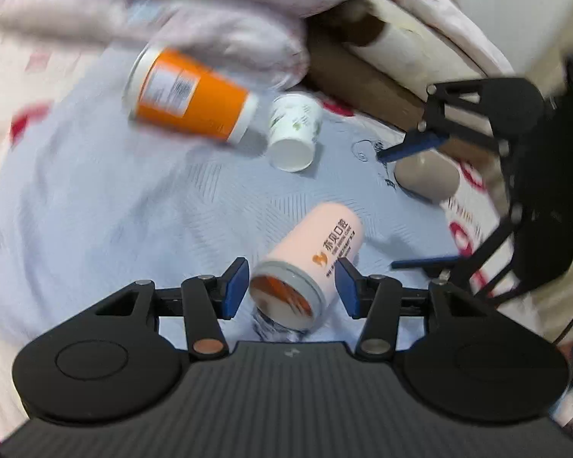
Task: Flip cup upright
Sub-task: 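Open the right gripper off the tumbler while the left gripper lifts and tilts it, then rotate the tumbler rim-up with the left gripper while the right gripper regrasps its body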
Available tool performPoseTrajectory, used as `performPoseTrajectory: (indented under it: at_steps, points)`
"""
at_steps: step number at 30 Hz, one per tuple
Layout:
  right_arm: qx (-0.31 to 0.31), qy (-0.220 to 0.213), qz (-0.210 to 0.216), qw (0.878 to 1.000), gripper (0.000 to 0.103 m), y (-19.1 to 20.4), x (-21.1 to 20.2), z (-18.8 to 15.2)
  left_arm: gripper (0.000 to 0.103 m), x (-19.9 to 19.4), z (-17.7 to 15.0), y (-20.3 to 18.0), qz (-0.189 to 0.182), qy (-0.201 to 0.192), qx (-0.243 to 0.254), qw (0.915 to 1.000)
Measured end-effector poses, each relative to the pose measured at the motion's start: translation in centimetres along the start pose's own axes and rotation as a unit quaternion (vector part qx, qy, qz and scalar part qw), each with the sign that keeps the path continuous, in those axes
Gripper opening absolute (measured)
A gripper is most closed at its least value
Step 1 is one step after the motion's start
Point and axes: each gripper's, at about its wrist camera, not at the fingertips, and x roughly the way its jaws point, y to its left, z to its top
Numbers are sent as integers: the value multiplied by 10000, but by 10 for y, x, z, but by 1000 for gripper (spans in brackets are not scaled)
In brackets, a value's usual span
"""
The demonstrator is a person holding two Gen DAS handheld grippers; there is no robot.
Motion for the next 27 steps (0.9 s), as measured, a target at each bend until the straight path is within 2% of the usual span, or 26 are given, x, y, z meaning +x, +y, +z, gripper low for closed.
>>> performPoseTrajectory:
  at_steps: [2, 4, 7, 11, 13, 16, 19, 21, 22, 23, 27]
  points:
    - [-579, -17, 18, 9983, 82, 5, 8, 2, 48, 4, -4, 1, -9, 78, -198, 9998]
    - [-828, -34, 34, 9966, 82, 6, 20, 2, 48, 7, -8, -3, 64, 172, -219, 9996]
    - [-1021, -184, 52, 9946, 82, 13, 33, 2, 48, 8, -10, 0, -102, 371, -564, 9977]
    - [-1404, -202, 60, 9899, 80, 28, 50, 0, 51, 18, -17, 3, -307, 900, -1176, 9885]
    - [-1481, -219, -31, 9887, 81, 33, 53, 2, 51, 20, -19, 3, -471, 883, -1363, 9856]
    - [-1500, -265, -125, 9882, 81, 31, 59, 2, 51, 25, -23, 2, -469, 794, -1540, 9838]
    - [-1486, -282, -162, 9884, 80, 28, 64, 4, 50, 29, -30, 6, -595, 764, -1980, 9754]
    - [-1448, -314, -167, 9888, 79, 25, 66, 4, 50, 32, -32, 8, -623, 676, -2108, 9732]
    - [-1393, -328, -185, 9895, 72, 24, 66, 5, 50, 32, -33, 8, -663, 641, -2121, 9729]
    - [-1293, -336, -193, 9908, 70, 21, 65, 4, 50, 32, -32, 8, -686, 615, -2121, 9729]
    - [-805, -353, 16, 9961, 70, 15, 64, 6, 50, 31, -30, 12, -706, 481, -2157, 9727]
